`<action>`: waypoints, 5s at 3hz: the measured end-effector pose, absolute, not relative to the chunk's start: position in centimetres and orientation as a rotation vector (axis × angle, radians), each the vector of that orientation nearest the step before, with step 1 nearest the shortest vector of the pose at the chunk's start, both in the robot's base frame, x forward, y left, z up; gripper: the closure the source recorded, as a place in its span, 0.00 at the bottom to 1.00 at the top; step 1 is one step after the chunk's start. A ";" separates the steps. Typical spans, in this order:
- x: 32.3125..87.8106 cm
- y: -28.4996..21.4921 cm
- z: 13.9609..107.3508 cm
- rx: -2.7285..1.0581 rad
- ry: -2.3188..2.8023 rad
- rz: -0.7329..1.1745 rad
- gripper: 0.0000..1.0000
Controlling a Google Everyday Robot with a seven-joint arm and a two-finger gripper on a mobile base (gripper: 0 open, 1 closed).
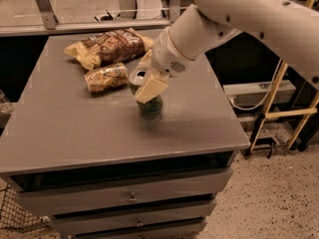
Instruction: Knock green can over
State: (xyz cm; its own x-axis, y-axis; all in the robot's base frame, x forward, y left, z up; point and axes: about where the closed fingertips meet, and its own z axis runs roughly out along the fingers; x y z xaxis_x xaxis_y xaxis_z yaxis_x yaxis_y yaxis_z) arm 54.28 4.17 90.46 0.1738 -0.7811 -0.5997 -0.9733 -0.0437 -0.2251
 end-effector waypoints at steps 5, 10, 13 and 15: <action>51.4 5.9 85.5 -2.460 1.444 0.047 1.00; 50.0 7.1 84.8 -2.556 1.351 0.096 0.11; 49.6 5.4 88.0 -2.559 1.355 0.042 0.00; 46.5 -5.0 95.4 -2.387 1.523 -0.053 0.00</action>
Offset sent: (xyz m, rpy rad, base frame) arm 0.0067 -0.0237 -0.0180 -0.4241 -0.1781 0.1034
